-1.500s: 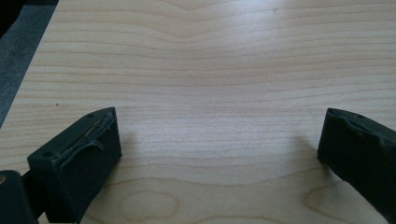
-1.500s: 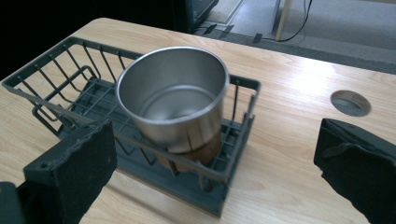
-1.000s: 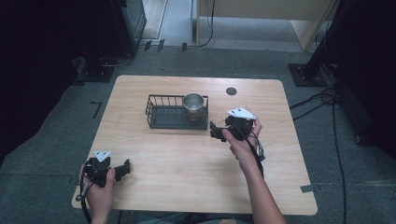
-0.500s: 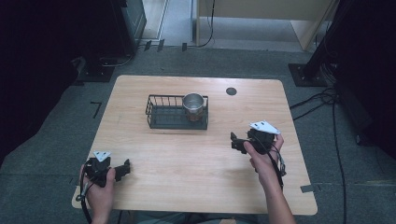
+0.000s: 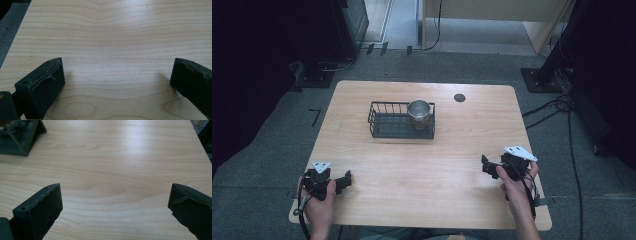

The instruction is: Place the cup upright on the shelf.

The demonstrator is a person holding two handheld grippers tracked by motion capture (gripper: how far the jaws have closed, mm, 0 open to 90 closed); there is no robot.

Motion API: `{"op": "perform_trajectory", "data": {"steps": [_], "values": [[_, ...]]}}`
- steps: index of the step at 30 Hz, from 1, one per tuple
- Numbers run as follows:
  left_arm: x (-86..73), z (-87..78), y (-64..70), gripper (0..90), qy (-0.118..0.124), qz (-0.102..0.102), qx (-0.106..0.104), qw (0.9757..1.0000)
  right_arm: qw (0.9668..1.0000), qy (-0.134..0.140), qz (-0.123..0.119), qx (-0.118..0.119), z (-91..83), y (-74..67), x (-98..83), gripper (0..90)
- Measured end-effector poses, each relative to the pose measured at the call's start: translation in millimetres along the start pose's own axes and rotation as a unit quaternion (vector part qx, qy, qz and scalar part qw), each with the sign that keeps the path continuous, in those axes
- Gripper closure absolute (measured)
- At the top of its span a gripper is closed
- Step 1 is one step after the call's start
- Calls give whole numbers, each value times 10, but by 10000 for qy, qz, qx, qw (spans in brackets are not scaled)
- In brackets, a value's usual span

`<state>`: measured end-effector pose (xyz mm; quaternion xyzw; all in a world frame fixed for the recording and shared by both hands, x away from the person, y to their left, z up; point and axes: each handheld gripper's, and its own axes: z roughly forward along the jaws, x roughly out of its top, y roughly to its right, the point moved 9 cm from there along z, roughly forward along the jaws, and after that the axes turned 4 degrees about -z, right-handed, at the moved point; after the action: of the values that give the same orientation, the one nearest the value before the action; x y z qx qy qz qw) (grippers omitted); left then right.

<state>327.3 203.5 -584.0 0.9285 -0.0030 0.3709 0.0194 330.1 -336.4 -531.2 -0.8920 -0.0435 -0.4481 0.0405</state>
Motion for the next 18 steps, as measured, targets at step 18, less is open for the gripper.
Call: {"op": "perform_trajectory", "data": {"steps": [18], "values": [[0,0,0,0,1,-1,-2,10000,9957,-608,375,-595,-123,620,-803,0]]}}
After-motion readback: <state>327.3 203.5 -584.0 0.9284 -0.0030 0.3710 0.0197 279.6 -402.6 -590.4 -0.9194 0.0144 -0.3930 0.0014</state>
